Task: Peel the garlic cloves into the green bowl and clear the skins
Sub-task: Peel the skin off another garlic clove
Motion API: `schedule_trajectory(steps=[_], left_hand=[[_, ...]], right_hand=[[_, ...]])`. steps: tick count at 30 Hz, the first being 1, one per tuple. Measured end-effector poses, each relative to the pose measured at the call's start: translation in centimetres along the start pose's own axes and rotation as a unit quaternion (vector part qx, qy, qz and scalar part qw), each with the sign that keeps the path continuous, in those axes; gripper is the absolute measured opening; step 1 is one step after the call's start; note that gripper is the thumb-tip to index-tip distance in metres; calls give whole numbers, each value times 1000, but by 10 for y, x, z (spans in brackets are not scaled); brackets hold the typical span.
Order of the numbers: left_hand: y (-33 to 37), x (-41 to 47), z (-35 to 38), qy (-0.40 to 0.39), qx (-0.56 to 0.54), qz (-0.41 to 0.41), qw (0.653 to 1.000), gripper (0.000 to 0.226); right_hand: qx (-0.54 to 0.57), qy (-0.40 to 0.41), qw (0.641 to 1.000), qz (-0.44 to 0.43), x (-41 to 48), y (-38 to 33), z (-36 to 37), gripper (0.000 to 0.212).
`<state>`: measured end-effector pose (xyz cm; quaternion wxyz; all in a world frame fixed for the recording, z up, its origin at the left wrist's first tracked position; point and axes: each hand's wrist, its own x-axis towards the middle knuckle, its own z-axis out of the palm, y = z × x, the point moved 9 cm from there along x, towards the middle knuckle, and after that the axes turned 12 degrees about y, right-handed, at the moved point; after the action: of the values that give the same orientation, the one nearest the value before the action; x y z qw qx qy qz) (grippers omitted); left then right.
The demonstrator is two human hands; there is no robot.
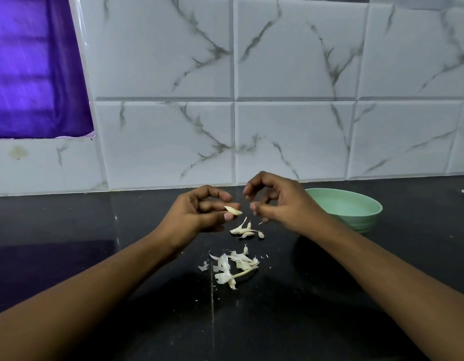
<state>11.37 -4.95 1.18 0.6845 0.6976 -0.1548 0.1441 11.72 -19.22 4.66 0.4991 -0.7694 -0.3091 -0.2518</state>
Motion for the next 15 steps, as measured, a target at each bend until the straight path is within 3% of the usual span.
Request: schedule_trajectory(steps=[5, 15], left_hand=[[-1, 1, 1, -5, -38, -18, 999, 35], [-6, -1, 5, -21, -39, -32, 998, 39]], right_hand=[[-3, -43, 995, -87, -8, -24, 12, 34], [-54, -66, 989, -121, -13, -28, 23, 41]])
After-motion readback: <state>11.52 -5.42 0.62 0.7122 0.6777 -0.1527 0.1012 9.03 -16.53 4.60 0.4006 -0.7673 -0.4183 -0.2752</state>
